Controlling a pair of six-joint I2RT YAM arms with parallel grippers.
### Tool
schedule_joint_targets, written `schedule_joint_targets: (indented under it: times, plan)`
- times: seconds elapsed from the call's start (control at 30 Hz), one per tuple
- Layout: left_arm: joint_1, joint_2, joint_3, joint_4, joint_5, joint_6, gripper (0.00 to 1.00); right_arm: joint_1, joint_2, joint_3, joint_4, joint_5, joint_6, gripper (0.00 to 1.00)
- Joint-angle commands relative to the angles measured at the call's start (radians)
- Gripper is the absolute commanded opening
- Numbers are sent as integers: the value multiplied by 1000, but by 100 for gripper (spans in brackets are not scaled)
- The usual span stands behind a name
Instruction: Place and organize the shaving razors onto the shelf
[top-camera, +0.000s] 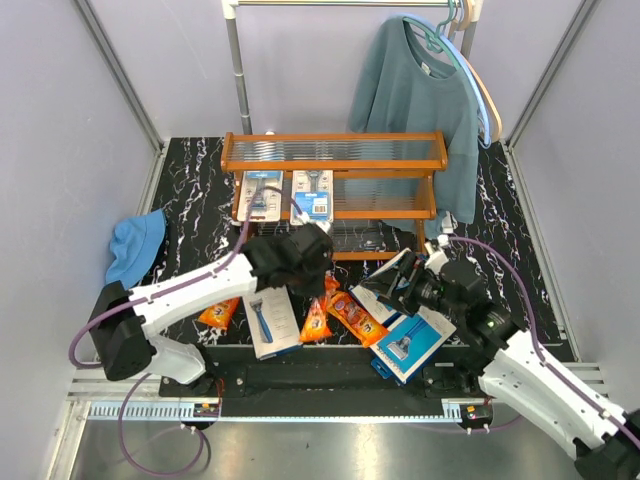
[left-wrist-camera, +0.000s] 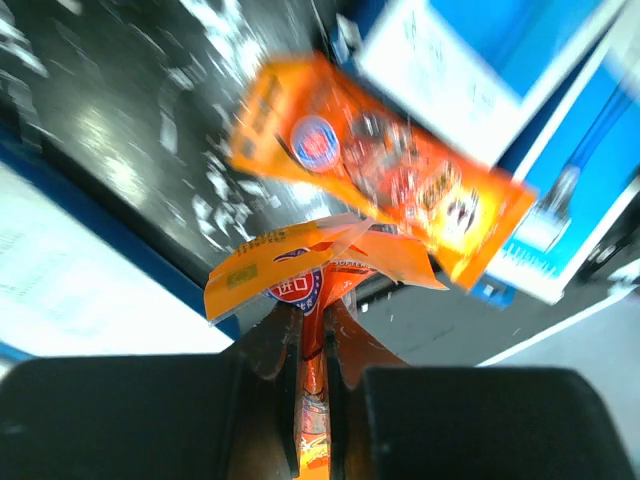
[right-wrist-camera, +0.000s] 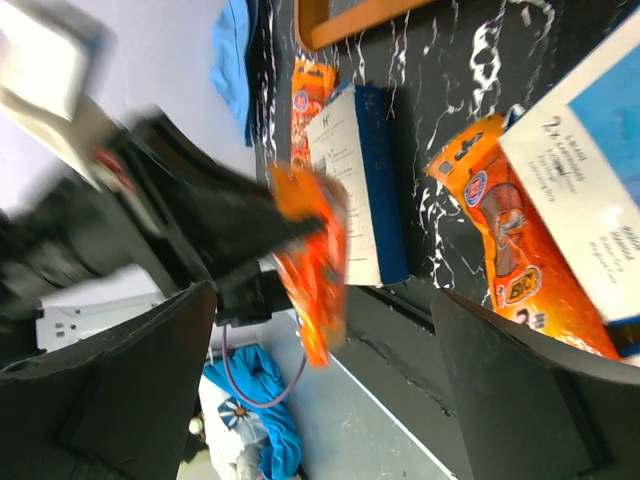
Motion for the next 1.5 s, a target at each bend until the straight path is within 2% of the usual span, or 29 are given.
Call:
schedule_joint_targets:
  times: [0.0, 0.27, 0.57, 0.8, 0.83, 0.9, 0.93, 1.0, 1.03, 1.1, 1.2, 1.23, 1.3, 1.33, 1.37, 1.47]
  plan:
    - [116, -57, 108, 20, 49, 68, 0, 111, 103, 76, 153, 29, -1, 99]
    - [250, -38, 166, 41, 172, 86, 0, 310, 362, 165, 340, 141, -10, 99]
    - [259, -49, 130, 112, 253, 48, 0, 394, 511, 221, 422, 182, -6, 87]
    - [259, -94, 110, 117, 270, 37, 0, 396, 487, 188, 420, 263, 26, 59]
    - [259, -97, 107, 117, 270, 36, 0, 394, 481, 183, 415, 268, 37, 49]
    - [258, -106, 94, 117, 264, 34, 1, 394, 470, 172, 414, 266, 43, 42]
    - [259, -107, 90, 117, 263, 33, 1, 396, 467, 171, 414, 268, 48, 34]
    - [259, -112, 82, 118, 261, 33, 1, 393, 459, 165, 412, 289, 48, 25]
    - [259, -111, 79, 118, 261, 33, 3, 394, 458, 166, 408, 291, 49, 15]
    - [259, -114, 73, 121, 261, 33, 9, 396, 458, 169, 402, 291, 49, 9]
    - [259, -120, 74, 120, 253, 39, 30, 394, 461, 174, 394, 288, 43, 4]
    - [261, -123, 74, 120, 250, 43, 44, 394, 461, 175, 395, 286, 40, 4]
    - [261, -132, 76, 118, 247, 62, 60, 394, 461, 180, 389, 283, 37, 3]
    - [261, -135, 79, 118, 247, 69, 75, 394, 459, 180, 386, 282, 34, 2]
    - [259, -138, 82, 115, 246, 76, 99, 394, 458, 182, 385, 283, 33, 2]
    - [261, -153, 99, 78, 208, 99, 99, 394, 456, 179, 377, 280, 31, 1]
